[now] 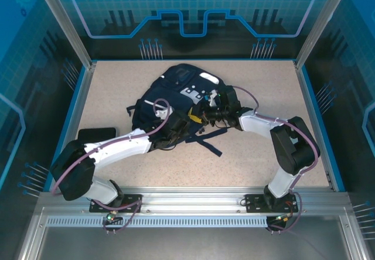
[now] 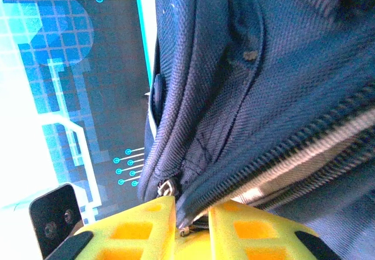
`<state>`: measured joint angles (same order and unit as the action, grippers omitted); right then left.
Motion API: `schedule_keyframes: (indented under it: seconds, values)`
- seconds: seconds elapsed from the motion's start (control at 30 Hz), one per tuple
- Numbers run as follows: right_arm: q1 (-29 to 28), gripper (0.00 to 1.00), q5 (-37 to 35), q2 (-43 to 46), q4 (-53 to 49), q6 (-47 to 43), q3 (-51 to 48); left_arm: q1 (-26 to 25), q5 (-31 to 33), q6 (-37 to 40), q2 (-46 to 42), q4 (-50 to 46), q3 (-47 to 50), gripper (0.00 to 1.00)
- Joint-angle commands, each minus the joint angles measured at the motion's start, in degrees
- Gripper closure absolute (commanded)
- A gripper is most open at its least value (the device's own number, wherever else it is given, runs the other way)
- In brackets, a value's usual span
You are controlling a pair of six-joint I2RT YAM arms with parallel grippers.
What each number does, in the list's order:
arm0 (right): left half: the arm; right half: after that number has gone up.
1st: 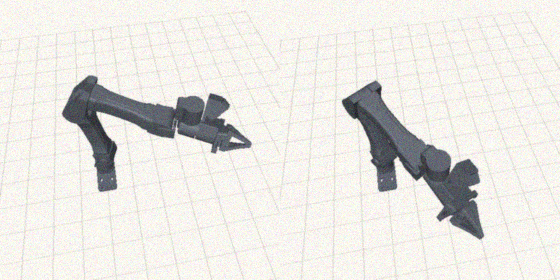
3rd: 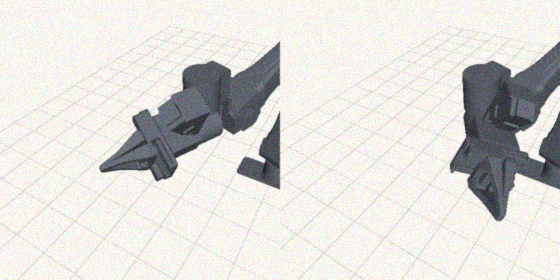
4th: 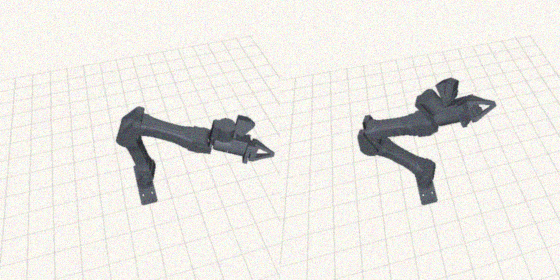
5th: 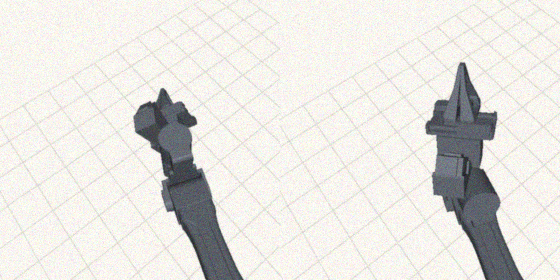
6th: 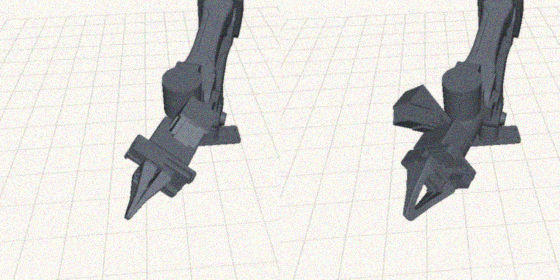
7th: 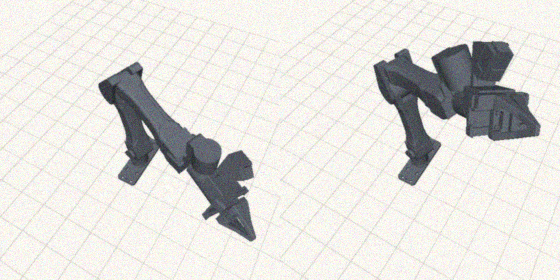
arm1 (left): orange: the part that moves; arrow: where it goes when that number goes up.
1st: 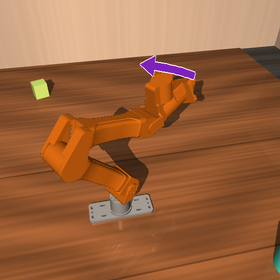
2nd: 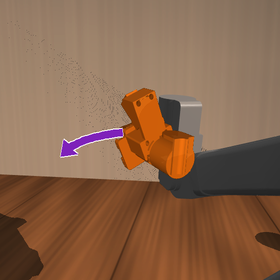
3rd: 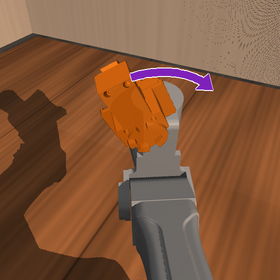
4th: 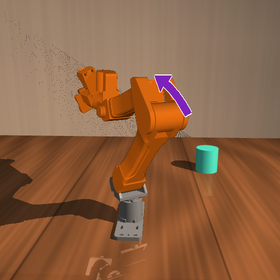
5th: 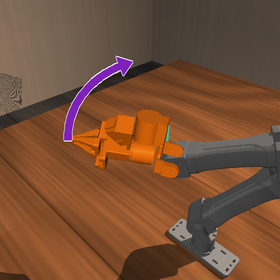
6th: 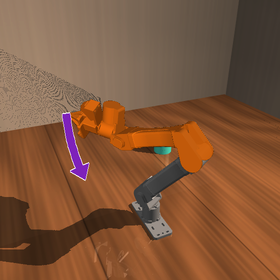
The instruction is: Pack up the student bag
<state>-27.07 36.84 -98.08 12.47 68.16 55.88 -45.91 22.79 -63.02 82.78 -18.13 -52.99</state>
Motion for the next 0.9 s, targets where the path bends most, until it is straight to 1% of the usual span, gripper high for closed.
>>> schedule_keyframes:
  seconds: [0.0, 0.03, 0.23, 0.33, 0.4, 0.5, 0.57, 0.63, 0.67, 0.73, 0.83, 0.87]
  values:
    - [-0.3, 0.80, -2.1, 0.8, -1.0, -2.0, 2.5, 0.7, 5.8, -1.7, -2.6, -5.1, 2.0, 0.99]
    - [-0.2, 0.81, -2.5, 1.0, -1.2, -2.2, 2.4, 0.7, 5.9, -1.6, -3.2, -5.4, 2.6, 1.00]
    - [0.4, 0.86, -7.3, 2.2, -5.6, -4.2, 2.6, 0.7, 6.4, 1.2, -5.6, -7.4, 4.5, 1.00]
    - [0.4, 0.84, -8.4, 2.2, -8.3, -5.4, 3.2, 1.4, 5.5, 4.7, -6.4, -8.5, 4.6, 1.00]
    - [0.2, 0.77, -9.1, 2.7, -9.8, -5.7, 2.9, 2.0, 2.7, 10.0, -6.7, -7.1, 4.4, 1.00]
    - [-0.6, 0.54, -10.2, 4.3, -10.8, -3.6, 0.8, 2.1, -2.6, 17.9, -6.5, -3.9, 3.8, 1.00]
    - [-1.3, 0.44, -10.6, 5.3, -10.5, -1.1, -0.6, 2.1, -7.6, 22.6, -5.8, -0.8, 3.0, 1.00]
    - [-1.8, 0.39, -9.7, 5.9, -9.3, 1.7, -1.6, 1.8, -12.5, 26.2, -4.5, 1.6, 1.7, 1.00]
    - [-2.0, 0.38, -9.3, 6.2, -8.6, 3.4, -2.2, 1.3, -13.5, 27.4, -3.7, 2.2, 0.9, 1.00]
    - [-2.4, 0.35, -9.3, 6.6, -9.0, 6.8, -3.2, 0.6, -14.6, 28.6, -2.3, 2.7, -0.7, 1.00]
    - [-3.1, 0.35, -9.9, 7.1, -7.3, 11.5, -5.2, -0.1, -15.9, 29.2, -0.4, 3.7, -2.4, 1.00]
    - [-3.1, 0.35, -10.7, 7.3, -6.4, 12.4, -7.3, -0.4, -16.1, 29.2, 0.1, 4.1, -2.9, 1.00]
